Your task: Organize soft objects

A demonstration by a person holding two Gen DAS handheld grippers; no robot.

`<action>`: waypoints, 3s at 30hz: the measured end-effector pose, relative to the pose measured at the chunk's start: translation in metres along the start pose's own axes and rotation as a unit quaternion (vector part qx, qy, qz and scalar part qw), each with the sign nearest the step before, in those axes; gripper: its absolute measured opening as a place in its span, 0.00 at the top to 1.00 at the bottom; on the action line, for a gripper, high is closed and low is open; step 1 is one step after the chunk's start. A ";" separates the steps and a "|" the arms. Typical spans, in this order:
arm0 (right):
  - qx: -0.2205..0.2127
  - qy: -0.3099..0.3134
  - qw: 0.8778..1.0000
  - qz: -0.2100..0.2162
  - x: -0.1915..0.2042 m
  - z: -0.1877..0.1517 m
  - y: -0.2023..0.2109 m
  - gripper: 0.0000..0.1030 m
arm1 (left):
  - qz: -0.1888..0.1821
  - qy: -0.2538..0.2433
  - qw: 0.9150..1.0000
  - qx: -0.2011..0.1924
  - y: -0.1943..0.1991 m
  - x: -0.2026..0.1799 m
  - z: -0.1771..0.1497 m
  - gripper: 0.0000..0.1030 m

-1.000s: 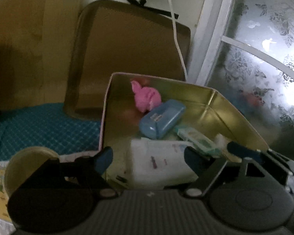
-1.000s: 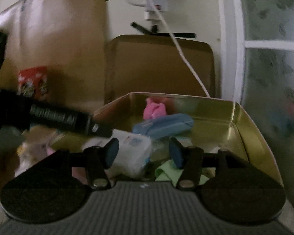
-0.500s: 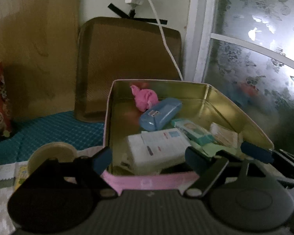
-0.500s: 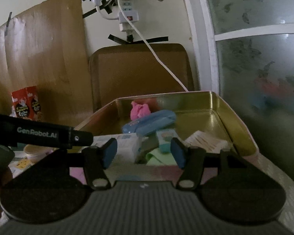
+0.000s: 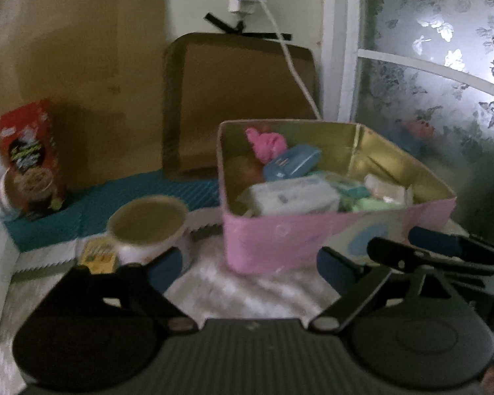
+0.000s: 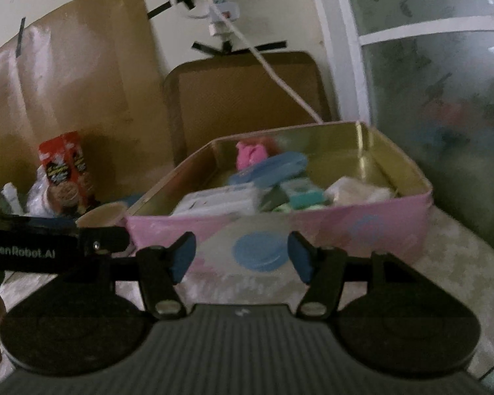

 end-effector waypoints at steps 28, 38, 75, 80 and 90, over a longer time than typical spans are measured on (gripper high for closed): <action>0.049 0.022 0.998 0.025 0.069 -0.033 0.003 0.33 | 0.049 0.047 0.997 0.027 0.021 0.076 -0.073 0.08; 0.093 0.057 0.992 0.065 0.106 -0.049 -0.016 0.33 | 0.099 0.089 0.991 0.032 0.032 0.134 -0.092 0.07; 0.339 0.246 0.894 0.161 0.280 0.025 -0.243 0.31 | 0.156 0.220 0.961 -0.064 0.070 0.237 -0.112 0.01; 0.371 0.245 0.882 0.155 0.278 0.018 -0.250 0.27 | 0.156 0.235 0.955 -0.093 0.078 0.242 -0.113 0.00; 0.382 0.292 0.851 0.212 0.299 0.002 -0.196 0.27 | 0.176 0.293 0.929 -0.144 0.097 0.261 -0.121 0.00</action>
Point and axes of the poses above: each gripper's, at about its wrist camera, not at the fingertips, and y roughly against the way its jaws point, x to its left, z to its top, the point moved 3 cm from there along -y, roughly the way its jaws point
